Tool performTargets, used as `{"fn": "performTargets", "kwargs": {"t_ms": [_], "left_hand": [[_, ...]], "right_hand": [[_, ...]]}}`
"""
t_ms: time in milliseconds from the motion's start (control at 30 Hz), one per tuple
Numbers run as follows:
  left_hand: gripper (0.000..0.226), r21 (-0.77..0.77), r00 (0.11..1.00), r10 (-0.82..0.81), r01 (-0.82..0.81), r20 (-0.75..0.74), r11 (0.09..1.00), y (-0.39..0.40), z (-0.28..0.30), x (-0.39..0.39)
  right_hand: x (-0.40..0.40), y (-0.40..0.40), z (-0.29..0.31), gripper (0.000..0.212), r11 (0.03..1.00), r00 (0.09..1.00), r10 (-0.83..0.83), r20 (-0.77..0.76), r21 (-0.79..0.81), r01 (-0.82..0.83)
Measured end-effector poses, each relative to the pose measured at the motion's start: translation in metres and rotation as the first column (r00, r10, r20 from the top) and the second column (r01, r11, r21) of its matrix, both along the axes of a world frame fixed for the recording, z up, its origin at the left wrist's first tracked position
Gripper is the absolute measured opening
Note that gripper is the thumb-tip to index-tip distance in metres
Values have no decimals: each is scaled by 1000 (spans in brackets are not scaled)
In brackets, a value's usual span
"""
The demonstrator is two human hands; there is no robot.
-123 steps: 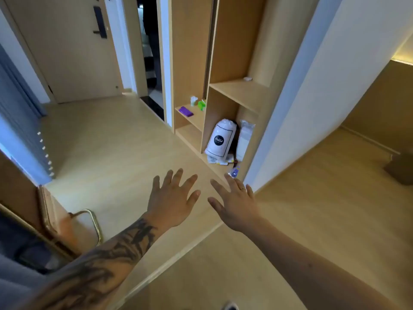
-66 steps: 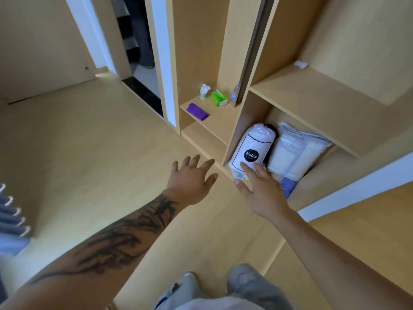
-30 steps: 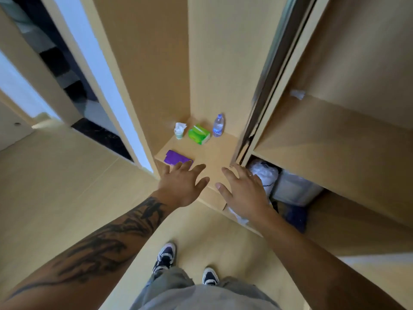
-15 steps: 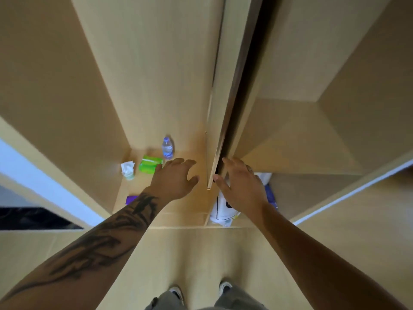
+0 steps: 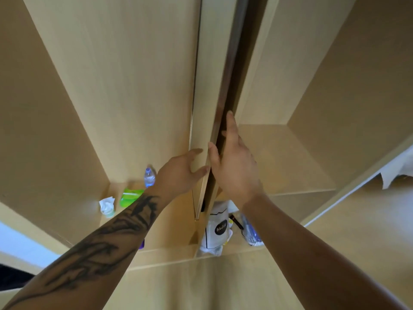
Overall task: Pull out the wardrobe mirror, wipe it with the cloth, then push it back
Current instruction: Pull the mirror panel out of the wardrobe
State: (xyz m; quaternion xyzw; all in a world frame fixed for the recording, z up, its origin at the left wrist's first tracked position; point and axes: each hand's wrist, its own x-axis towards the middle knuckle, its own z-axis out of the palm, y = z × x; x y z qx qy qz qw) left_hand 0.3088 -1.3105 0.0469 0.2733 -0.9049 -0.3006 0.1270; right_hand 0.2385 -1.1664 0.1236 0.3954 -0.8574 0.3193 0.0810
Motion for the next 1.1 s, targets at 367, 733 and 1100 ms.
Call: {"fn": "performTargets", "kwargs": {"t_ms": [367, 733, 1100], "left_hand": [[72, -409, 989, 97, -45, 107, 912, -2, 45, 19], [72, -490, 974, 178, -88, 140, 867, 10, 76, 45], [76, -546, 962, 201, -69, 187, 835, 41, 79, 58]], "right_hand": [[-6, -37, 36, 56, 998, 992, -47, 120, -26, 50], [0, -17, 27, 54, 996, 997, -67, -36, 52, 69], [23, 27, 20, 39, 998, 1000, 14, 16, -63, -13]]}}
